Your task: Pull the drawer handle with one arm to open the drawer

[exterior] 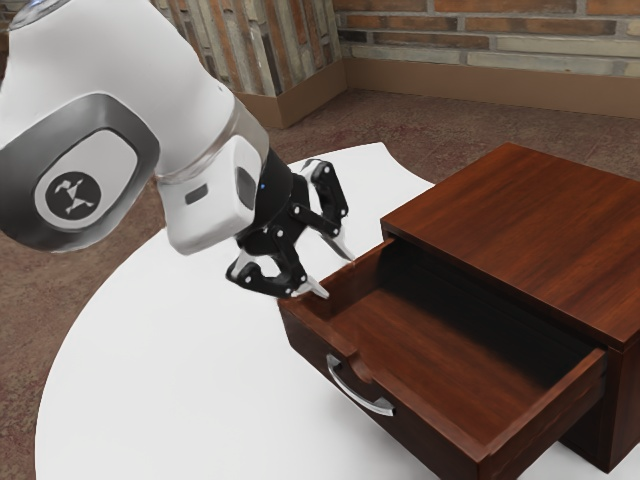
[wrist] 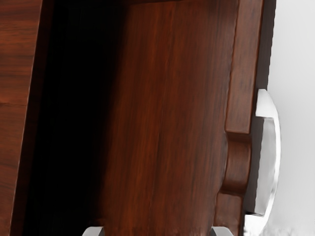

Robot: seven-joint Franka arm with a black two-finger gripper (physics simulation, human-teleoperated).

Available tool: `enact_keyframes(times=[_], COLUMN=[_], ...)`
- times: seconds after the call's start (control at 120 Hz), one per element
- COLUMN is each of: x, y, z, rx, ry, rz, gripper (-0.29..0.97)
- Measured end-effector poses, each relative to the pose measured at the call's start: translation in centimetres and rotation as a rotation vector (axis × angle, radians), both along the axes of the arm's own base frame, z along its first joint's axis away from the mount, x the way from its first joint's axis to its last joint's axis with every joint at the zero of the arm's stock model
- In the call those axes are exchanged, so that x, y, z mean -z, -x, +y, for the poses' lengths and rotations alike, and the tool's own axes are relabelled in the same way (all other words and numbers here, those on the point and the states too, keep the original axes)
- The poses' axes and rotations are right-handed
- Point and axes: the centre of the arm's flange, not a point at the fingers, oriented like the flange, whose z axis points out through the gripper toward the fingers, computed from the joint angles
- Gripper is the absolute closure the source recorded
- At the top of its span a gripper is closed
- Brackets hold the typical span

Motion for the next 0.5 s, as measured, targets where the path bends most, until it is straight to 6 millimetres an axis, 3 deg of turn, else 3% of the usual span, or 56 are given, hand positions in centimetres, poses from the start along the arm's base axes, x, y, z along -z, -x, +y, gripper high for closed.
enact_keyframes(times=[0.142,0.258,0.375,0.5], x=[-0.3,1.1,1.6,2.0], y=[-5.4,-8.6,-9.0,-8.6], z=[4.3,8.7,12.3,12.1], rx=[-0.112,-0.236,-0.354,-0.402], ry=[-0.03,-0.041,-0.034,-0.035], rz=[0.158,0.275,0.344,0.39], gripper=[0.22,0.13,0.07,0.04])
